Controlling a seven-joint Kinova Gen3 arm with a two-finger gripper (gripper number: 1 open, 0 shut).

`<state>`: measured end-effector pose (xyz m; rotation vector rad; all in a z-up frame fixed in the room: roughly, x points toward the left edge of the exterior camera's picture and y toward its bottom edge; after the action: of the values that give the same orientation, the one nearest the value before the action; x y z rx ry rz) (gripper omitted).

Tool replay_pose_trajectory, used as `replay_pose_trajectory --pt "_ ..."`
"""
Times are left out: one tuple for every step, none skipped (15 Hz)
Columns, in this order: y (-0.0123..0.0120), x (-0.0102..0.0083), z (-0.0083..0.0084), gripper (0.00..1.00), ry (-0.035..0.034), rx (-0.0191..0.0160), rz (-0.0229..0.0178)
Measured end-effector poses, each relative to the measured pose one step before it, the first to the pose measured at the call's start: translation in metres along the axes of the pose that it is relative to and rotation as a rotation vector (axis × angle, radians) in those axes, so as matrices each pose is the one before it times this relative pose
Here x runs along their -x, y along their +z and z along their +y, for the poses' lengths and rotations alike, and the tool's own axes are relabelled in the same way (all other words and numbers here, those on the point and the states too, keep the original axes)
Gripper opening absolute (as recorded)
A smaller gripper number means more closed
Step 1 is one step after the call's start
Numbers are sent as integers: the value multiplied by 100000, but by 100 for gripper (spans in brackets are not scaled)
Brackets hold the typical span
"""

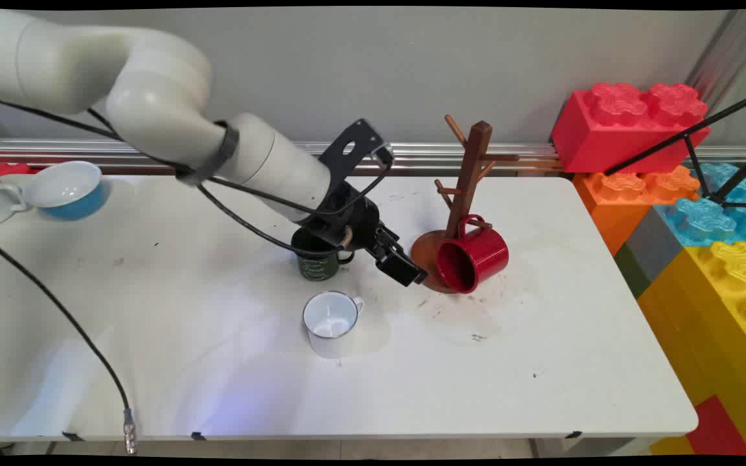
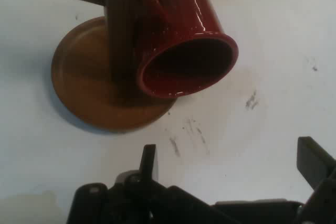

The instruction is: Pick up the red mug from the rack

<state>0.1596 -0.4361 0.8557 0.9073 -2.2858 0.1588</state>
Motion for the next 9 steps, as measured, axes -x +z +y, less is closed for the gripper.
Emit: replay_pose_trajectory --pt "181 336 -78 100 -1106 475 1088" --pt "186 391 -98 100 -1327 477 1180" --pt "140 224 -72 100 -990 301 660" --pt "178 244 -60 100 -1114 414 808" --pt "196 204 -50 100 -1147 469 652" --pt "247 189 -49 100 -1396 595 621" --pt "169 77 -23 100 -898 442 428" --pt "235 98 -18 100 -1234 643 604" --pt "293 39 16 100 -1452 718 449"
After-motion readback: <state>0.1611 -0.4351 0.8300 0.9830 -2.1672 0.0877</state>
